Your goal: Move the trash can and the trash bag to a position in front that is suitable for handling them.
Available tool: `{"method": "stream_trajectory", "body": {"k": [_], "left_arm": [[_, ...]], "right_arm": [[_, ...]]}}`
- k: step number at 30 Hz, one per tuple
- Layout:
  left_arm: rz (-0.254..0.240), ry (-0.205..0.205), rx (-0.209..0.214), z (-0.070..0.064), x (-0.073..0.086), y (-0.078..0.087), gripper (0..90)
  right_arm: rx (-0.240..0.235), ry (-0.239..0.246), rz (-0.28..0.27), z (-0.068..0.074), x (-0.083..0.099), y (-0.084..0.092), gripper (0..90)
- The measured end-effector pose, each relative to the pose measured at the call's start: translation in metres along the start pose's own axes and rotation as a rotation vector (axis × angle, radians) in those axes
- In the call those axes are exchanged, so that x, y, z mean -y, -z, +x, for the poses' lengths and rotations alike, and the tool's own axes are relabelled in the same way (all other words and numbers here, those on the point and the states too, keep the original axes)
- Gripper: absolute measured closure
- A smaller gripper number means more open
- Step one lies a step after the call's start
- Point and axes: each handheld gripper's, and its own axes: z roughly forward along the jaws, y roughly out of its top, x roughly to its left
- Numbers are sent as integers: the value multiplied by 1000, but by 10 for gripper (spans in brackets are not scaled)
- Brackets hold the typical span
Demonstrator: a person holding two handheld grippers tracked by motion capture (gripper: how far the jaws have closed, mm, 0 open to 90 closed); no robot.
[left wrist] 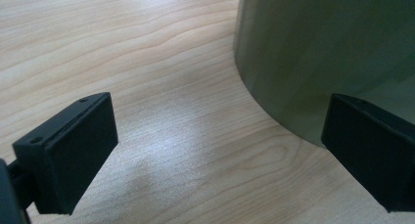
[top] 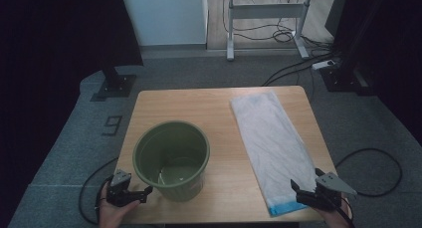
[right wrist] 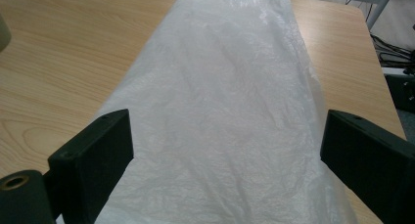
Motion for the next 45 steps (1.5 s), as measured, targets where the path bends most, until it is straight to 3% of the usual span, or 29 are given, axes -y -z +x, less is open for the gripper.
{"method": "stream_trajectory", "body": {"k": [4,9,16,18,19,30,35,42,45], "left_arm": [[-3,-28,17,-1,1,3,0],[-20,-92,73,-9,1,10,0],[-72,-266,274,-33,-18,14,0],[-68,-286,267,-37,-22,12,0],[-61,-310,285,-39,-29,8,0],[-72,-353,345,-59,-50,-18,21],[-65,-385,367,-79,-63,-33,30],[-49,-401,364,-101,-69,-47,49],[-42,-395,335,-108,-69,-49,53]], "right_arm": [[-11,-26,1,-4,0,-3,41],[3,-41,41,-2,-1,-3,4],[-43,-67,51,-4,0,-4,0],[-51,-66,51,-4,0,-4,0],[-66,-67,50,-4,1,-5,0],[-101,-69,23,-5,1,-4,10],[-104,-74,17,-6,0,-5,18],[-109,-75,14,-7,0,-5,26],[-95,-86,11,-10,-1,-3,26]]}}
